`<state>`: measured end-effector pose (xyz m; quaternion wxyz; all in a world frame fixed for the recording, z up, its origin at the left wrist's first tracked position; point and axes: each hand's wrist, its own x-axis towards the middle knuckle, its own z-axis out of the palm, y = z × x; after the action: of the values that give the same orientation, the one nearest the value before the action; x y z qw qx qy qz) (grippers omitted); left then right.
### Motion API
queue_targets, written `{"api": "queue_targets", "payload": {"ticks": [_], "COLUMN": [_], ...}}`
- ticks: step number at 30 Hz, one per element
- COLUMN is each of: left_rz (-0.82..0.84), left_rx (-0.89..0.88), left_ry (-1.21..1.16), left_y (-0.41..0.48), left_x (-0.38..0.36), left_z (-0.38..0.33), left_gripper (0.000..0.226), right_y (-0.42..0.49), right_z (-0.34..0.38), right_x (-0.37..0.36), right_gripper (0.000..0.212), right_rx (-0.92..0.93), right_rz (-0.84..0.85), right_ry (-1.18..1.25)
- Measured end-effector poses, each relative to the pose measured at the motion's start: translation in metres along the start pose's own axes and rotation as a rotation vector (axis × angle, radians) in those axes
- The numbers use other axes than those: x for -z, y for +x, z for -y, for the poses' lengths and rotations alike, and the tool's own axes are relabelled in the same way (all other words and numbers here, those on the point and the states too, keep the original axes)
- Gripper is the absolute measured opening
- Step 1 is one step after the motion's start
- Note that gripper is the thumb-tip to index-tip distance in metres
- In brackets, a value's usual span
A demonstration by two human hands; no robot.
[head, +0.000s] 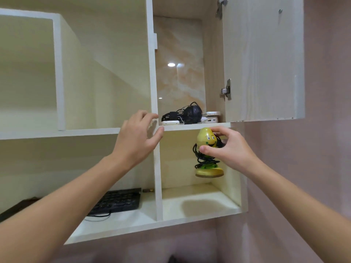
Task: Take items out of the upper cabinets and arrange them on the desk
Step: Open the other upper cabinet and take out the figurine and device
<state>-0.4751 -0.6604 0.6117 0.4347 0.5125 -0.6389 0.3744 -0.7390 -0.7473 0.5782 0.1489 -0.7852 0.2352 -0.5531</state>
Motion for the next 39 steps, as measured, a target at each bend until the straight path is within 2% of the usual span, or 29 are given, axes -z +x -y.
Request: {"api": "queue_targets", "payload": {"ticks": [6, 11, 18, 29, 34, 39], "left_rz": [-0.059, 0.091, 0.167, 0.223, 0.184, 0.057], "left_rx": [-0.069, -0.196, -0.191, -0.046, -0.073, -0.134], "left_ry": [0.094, 0.03, 0.047, -0.025, -0.08, -0.11], "left_y": [-0.004, 0.002, 0.033, 0.087, 0.09, 0.095], "left_x": [0.0, -0.002, -0.016, -0.052, -0.073, -0.077], "left_z": [-0.01, -0.031, -0.043, -0.063, -0.065, -0.066], "left_gripper": [0.037, 0.04, 0.039, 0.041, 0.042, 0.041], "right_y": [-0.01, -0.011, -0.006, 0.001, 0.003, 0.001], "right_z": [-0.013, -0.016, -0.014, -0.031, -0.042, -0.048], "right_x": [0.001, 0.0, 0.008, 0.022, 0.028, 0.036], "right_gripper": [0.044, 0.047, 0.048, 0.061, 0.063, 0.058], "right_rx": [-0.039, -0.034, -0.006, 0.034, 0.044, 0.033], "right_rz": [0.01, 0.02, 0.03, 0.025, 0.033, 0.043], "right_ry": [0.01, 0.03, 0.043, 0.084, 0.079, 0.021]}}
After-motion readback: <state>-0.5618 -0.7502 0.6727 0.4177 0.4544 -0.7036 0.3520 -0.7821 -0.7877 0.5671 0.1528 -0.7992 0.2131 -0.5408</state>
